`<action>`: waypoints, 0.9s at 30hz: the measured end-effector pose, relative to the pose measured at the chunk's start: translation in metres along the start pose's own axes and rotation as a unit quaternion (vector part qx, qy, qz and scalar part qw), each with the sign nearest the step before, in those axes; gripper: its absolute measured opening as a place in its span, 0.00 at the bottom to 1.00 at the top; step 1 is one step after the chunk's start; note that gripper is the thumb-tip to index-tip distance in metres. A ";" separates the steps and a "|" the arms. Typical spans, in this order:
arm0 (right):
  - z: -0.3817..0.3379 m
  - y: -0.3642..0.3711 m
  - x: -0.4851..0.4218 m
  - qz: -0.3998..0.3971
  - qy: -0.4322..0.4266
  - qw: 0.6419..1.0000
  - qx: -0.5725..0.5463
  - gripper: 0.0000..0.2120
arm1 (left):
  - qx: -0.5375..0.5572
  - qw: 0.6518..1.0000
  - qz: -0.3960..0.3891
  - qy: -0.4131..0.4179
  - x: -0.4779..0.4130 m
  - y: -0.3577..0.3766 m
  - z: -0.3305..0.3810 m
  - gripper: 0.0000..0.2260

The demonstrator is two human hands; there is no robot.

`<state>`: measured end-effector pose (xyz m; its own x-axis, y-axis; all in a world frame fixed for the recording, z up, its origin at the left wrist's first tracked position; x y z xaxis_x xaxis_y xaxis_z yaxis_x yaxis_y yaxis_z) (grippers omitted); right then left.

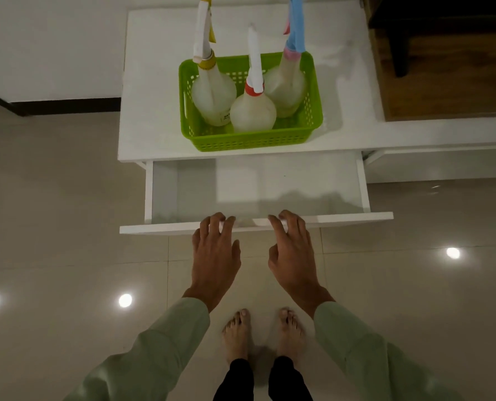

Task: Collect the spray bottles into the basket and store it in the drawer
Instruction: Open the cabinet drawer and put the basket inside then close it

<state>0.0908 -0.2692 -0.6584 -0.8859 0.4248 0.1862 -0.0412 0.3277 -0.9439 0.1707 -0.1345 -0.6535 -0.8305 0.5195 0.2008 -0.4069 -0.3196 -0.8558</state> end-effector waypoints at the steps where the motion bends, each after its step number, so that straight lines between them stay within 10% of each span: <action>1: 0.000 0.001 0.005 -0.003 -0.004 1.000 0.003 0.30 | 0.003 1.000 -0.002 -0.004 0.005 0.001 0.000 0.22; 27: 0.009 0.016 0.083 -0.056 0.001 0.998 0.042 0.20 | 0.019 0.997 -0.026 -0.068 0.091 0.022 -0.001 0.16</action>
<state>0.0123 -0.2363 -0.6604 -0.8729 0.3910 0.2920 -0.1787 0.3007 -0.9368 0.0870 -0.0935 -0.6545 -0.8506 0.4253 0.3092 -0.4627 -0.3261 -0.8243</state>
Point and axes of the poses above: each hand's wrist, its own x-axis away from the middle knuckle, its own y-axis out of the palm, z = x × y, the point moved 9 cm from there along -x, towards the middle knuckle, and after that the axes turned 10 degrees about x, right-handed, at the moved point
